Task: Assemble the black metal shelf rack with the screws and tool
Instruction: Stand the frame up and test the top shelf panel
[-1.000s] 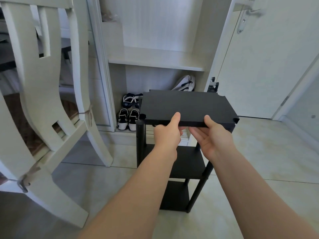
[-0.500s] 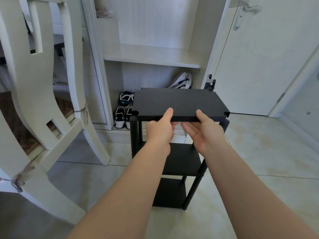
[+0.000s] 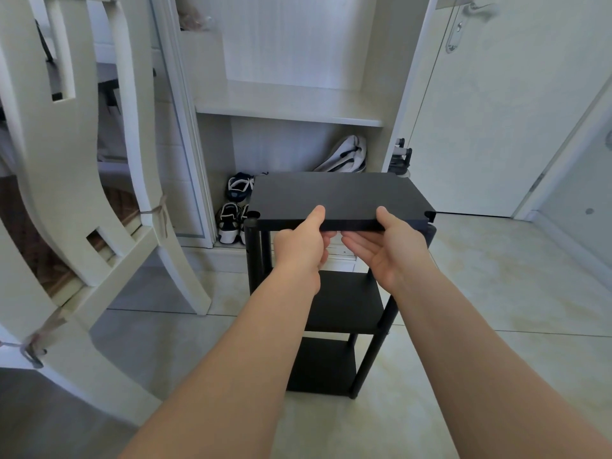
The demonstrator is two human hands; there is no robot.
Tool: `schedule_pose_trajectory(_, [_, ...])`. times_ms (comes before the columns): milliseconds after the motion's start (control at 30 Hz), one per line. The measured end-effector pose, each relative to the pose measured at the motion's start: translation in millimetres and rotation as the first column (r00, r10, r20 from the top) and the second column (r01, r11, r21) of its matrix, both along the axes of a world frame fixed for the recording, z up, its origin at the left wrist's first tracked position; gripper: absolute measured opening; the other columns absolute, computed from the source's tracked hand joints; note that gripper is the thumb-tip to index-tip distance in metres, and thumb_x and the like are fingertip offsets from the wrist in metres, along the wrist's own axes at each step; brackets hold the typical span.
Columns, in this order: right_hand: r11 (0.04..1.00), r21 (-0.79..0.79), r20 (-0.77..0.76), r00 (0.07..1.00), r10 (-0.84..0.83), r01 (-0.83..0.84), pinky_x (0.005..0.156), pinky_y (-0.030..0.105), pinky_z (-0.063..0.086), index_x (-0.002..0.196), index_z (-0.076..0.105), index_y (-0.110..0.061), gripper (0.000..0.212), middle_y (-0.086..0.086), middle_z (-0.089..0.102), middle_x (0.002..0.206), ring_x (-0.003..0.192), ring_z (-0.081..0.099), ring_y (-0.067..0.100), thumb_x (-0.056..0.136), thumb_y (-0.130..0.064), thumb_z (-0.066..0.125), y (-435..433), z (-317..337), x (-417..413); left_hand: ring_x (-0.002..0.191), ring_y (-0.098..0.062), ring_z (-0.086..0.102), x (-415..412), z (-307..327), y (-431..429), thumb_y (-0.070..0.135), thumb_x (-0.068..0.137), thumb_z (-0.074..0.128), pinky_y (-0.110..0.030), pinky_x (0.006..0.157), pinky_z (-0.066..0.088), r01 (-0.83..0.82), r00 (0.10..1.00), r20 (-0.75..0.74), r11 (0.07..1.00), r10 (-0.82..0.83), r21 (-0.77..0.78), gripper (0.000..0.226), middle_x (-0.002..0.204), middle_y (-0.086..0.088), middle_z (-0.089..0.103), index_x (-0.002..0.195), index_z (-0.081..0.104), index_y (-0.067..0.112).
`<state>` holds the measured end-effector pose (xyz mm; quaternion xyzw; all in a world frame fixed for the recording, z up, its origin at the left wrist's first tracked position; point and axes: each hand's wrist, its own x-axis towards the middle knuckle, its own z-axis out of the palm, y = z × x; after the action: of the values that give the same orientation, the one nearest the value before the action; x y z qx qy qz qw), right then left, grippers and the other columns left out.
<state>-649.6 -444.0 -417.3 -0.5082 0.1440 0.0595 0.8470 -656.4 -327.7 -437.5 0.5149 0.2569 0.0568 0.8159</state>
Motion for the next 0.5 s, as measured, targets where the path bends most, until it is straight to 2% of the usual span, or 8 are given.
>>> schedule_pose_trajectory(100, [1.0, 0.028, 0.004, 1.0, 0.008, -0.008, 0.071, 0.039, 0.065, 0.129, 0.052, -0.004, 0.029, 0.025, 0.073, 0.1, 0.082, 0.077, 0.032, 0.105, -0.02, 0.056, -0.2, 1.2, 0.5, 0.064, -0.009, 0.059, 1.2, 0.7, 0.9, 0.04, 0.09, 0.07, -0.025, 0.066, 0.053, -0.013, 1.0, 0.016, 1.0, 0.013, 0.006, 0.029, 0.071, 0.002, 0.073, 0.102, 0.065, 0.015])
schedule_pose_trajectory(267, [1.0, 0.03, 0.009, 1.0, 0.01, -0.01, 0.074, 0.039, 0.065, 0.131, 0.052, -0.005, 0.03, 0.024, 0.073, 0.102, 0.083, 0.077, 0.031, 0.106, -0.02, 0.055, 2.1, 0.4, 0.9, 0.061, -0.009, 0.057, 2.8, 0.2, 1.3, 0.04, 0.089, 0.07, -0.027, 0.069, 0.052, -0.039, 0.999, 0.02, 0.999, 0.038, 0.026, 0.031, 0.077, 0.001, 0.073, 0.105, 0.063, 0.014])
schedule_pose_trajectory(500, [0.999, 0.034, 0.017, 1.0, -0.002, 0.002, 0.072, 0.039, 0.065, 0.132, 0.051, -0.005, 0.031, 0.024, 0.073, 0.101, 0.083, 0.077, 0.031, 0.105, -0.02, 0.056, 6.7, -0.6, 0.4, 0.064, -0.01, 0.061, 3.3, 1.0, 4.4, 0.038, 0.091, 0.068, -0.025, 0.064, 0.053, -0.048, 0.998, 0.032, 0.999, 0.047, 0.024, 0.028, 0.078, -0.001, 0.074, 0.106, 0.064, 0.015])
